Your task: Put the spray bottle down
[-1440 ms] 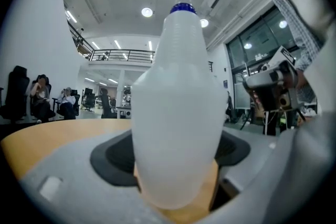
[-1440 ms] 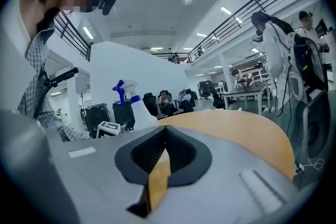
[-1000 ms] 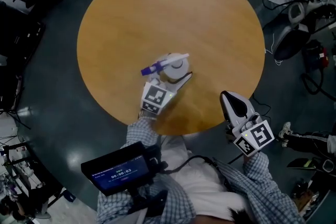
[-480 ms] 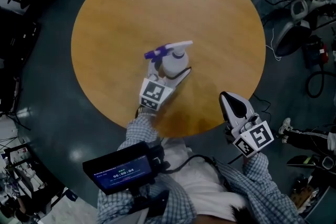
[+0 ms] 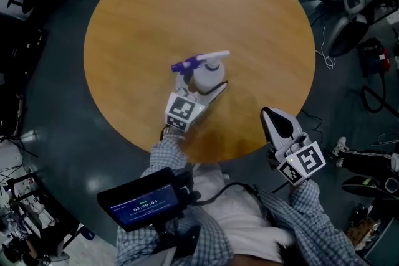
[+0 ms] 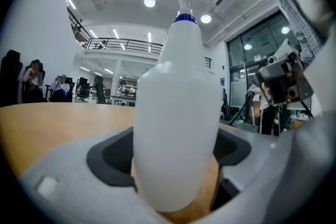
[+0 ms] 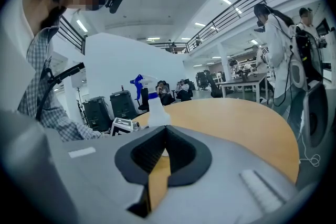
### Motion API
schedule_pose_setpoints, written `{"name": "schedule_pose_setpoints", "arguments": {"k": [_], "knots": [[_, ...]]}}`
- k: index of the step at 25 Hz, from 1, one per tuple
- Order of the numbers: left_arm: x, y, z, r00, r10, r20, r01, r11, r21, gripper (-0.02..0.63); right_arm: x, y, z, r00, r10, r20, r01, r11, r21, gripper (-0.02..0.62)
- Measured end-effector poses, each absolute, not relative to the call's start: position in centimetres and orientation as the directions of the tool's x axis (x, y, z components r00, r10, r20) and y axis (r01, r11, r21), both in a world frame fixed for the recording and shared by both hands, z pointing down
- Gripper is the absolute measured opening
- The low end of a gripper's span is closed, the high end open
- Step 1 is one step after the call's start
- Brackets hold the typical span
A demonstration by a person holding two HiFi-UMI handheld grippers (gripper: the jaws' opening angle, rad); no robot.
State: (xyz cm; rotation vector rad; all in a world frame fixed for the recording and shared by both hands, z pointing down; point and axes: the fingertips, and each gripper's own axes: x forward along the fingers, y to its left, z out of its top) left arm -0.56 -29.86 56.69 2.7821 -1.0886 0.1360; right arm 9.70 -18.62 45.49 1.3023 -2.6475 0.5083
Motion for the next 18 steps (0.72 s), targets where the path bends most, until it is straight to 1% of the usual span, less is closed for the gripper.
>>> {"name": "schedule_pose_setpoints", "arguments": {"k": [6,9,13,14,15,16,17,18], "knots": [[-2.6,-29.9,56.9,0.729,-0.661,0.175,-0.682,-0.724,0.104,0.453,8.1,-19.7,44.8,-0.622,-0.731,0.279,-0.783,0.578,-0.230,0.003],[-4.6,-29.5,57.3,0.702,-0.688,0.184,-0.710,-0.696,0.107,0.453,7.3,-19.9,44.8,-0.629,-0.726,0.279,-0.777,0.586,-0.229,0.003],[-7.0,-28.8,56.2,0.664,-0.733,0.147,-0.748,-0.647,0.151,0.440,6.6,-19.6,44.6,-0.635,-0.724,0.271,-0.772,0.592,-0.230,0.003],[-7.7,-28.6,56.1,0.648,-0.747,0.147,-0.761,-0.631,0.148,0.407,6.4,-19.6,44.5,-0.636,-0.723,0.269,-0.772,0.592,-0.232,0.003],[-8.4,-28.5,55.9,0.632,-0.760,0.152,-0.775,-0.617,0.136,0.331,6.3,-19.6,44.3,-0.636,-0.723,0.268,-0.771,0.592,-0.233,0.003],[-9.0,-28.3,55.7,0.615,-0.773,0.160,-0.789,-0.603,0.120,0.197,6.1,-19.7,44.1,-0.636,-0.723,0.268,-0.772,0.592,-0.234,0.003],[-9.6,-28.1,55.4,0.599,-0.784,0.165,-0.801,-0.590,0.107,0.043,6.0,-19.7,43.8,-0.636,-0.723,0.268,-0.771,0.592,-0.235,0.003],[-10.1,-28.0,54.9,0.588,-0.792,0.164,-0.809,-0.579,0.104,-0.002,5.8,-19.8,43.6,-0.637,-0.724,0.266,-0.771,0.592,-0.234,0.003]]}}
